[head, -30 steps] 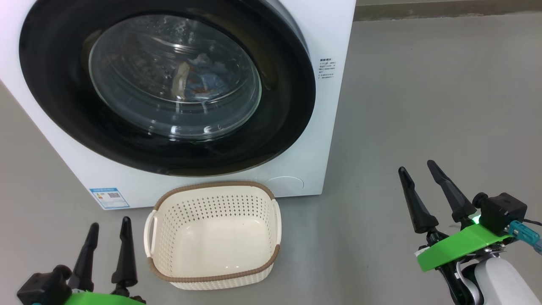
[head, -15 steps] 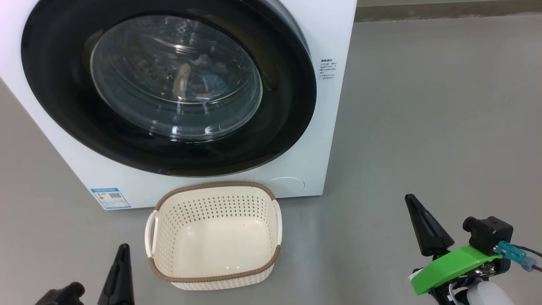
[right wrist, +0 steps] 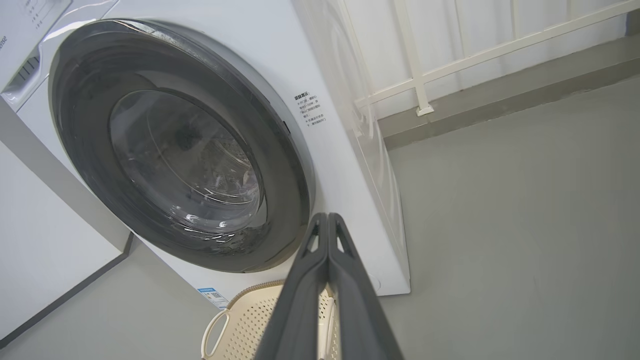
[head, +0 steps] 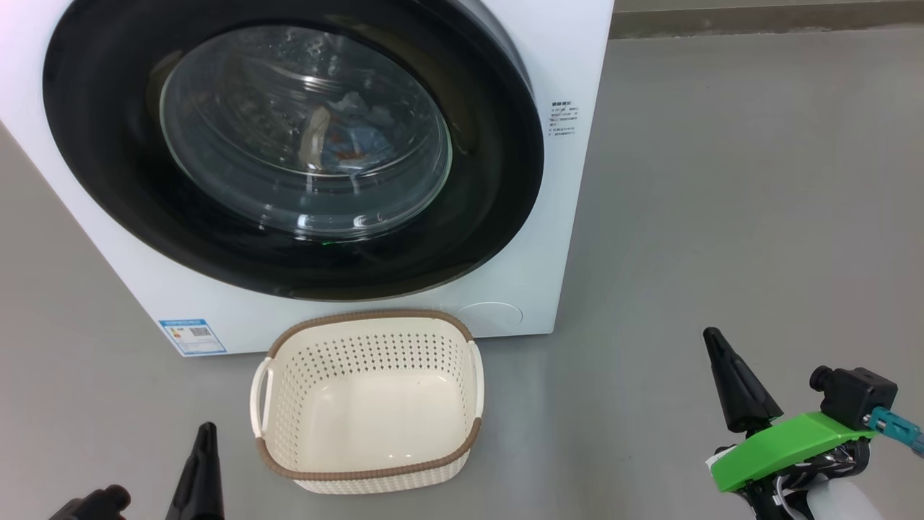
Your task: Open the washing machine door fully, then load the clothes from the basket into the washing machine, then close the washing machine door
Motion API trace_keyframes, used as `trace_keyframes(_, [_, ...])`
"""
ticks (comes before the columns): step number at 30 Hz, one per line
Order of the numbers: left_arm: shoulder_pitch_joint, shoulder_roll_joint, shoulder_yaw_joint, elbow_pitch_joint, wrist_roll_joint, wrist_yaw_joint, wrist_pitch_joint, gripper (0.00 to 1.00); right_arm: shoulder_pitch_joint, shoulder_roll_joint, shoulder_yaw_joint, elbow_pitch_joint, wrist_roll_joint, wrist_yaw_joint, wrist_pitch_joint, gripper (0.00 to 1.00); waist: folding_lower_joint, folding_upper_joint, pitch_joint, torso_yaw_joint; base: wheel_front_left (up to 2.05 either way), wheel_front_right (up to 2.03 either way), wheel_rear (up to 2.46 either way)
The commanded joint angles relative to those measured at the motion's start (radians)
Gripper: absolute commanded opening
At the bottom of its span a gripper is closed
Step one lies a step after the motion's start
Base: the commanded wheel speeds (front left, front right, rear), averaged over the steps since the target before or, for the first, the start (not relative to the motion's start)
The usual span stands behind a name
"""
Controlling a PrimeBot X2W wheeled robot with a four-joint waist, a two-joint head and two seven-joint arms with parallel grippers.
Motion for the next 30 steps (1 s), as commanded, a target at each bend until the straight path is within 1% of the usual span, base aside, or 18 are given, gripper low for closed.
trace_keyframes(1, [-0.041,0.01,0.017,-0.017,-0.025,0.001,0.01,0.0,-0.018,-0.003,-0.008,-0.028,0.026,0.0,0.008,0.0,-0.0001,0.0,0.0,0.001,0.0,0.0,0.0])
trace_keyframes(30, [-0.072,0.006,0.048,0.008,-0.292,0.0,0.093,0.0,0.001,0.031,-0.065,-0.035,0.302,-0.001,0.089,0.0,-0.0002,0.0,-0.006,0.015,0.0,0.0,0.0])
